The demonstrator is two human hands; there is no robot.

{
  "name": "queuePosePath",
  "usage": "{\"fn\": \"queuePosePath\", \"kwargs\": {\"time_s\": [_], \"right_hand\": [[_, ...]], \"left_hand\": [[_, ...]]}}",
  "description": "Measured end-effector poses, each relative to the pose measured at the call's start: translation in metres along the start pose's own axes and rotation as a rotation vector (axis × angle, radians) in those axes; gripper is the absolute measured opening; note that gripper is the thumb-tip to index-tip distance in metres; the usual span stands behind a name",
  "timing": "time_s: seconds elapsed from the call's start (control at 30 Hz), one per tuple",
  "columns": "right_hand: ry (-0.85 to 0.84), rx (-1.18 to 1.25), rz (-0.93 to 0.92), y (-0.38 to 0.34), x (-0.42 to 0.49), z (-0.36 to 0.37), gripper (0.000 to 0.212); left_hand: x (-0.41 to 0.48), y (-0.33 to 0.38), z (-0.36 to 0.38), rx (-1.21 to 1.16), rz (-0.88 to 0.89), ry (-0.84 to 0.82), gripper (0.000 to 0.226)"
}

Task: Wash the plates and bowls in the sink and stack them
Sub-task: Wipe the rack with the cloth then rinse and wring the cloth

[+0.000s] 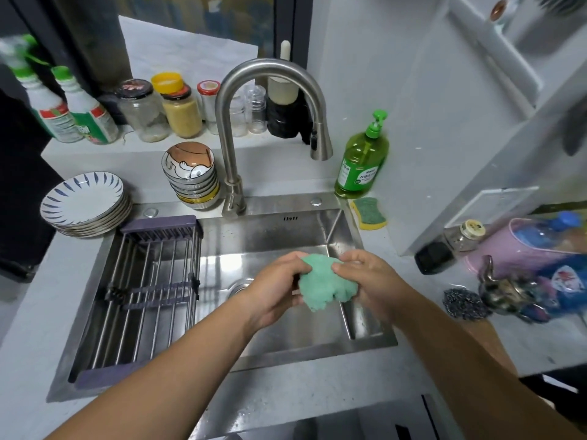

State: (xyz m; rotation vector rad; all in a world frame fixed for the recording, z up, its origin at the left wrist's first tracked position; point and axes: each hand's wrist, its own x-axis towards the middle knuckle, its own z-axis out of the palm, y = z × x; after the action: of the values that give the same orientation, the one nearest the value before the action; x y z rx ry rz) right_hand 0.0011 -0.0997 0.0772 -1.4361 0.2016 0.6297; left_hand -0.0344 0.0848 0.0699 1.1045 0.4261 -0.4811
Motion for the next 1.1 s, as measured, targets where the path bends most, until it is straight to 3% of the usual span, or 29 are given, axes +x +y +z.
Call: {"fn": "queuePosePath", "kwargs": {"time_s": [0.13, 0.37, 0.47, 0.63, 0.8, 0.9, 1.0, 1.1], "right_hand": [[0.066, -0.075, -0.051, 0.008, -0.006, -0.026, 0.018], [0.563, -0.106, -0.100, 0.040, 0.003, -0.100, 0.023], [0.681, -0.218, -0.079, 0.049, 0.013, -0.127, 0.020], [0.637, -0.470, -0.061, 0.069, 0.036, -0.167, 0.024], [0.600, -0.856, -0.097, 0.087, 0.047, -0.183, 0.027], [0.611, -1.009, -0.108, 0.096, 0.044, -0.179, 0.047], [0.538, -1.090, -0.127, 0.102, 0.044, -0.176, 0.028], [0.480, -1.144, -0.119, 0.104, 0.040, -0.179, 0.027]], "left_hand": [[0.012, -0.009, 0.021, 0.012, -0.085, -0.005, 0.019], [0.062, -0.049, 0.085, 0.068, -0.235, -0.032, 0.021], [0.090, -0.065, 0.113, 0.031, -0.242, 0.016, 0.023], [0.140, -0.093, 0.139, 0.054, -0.208, 0.092, 0.029], [0.160, -0.112, 0.144, 0.406, -0.121, 0.150, 0.026], [0.162, -0.109, 0.142, 0.564, -0.083, 0.194, 0.027], [0.163, -0.107, 0.138, 0.597, -0.124, 0.141, 0.021], [0.157, -0.107, 0.130, 0.569, -0.145, 0.074, 0.014]]}}
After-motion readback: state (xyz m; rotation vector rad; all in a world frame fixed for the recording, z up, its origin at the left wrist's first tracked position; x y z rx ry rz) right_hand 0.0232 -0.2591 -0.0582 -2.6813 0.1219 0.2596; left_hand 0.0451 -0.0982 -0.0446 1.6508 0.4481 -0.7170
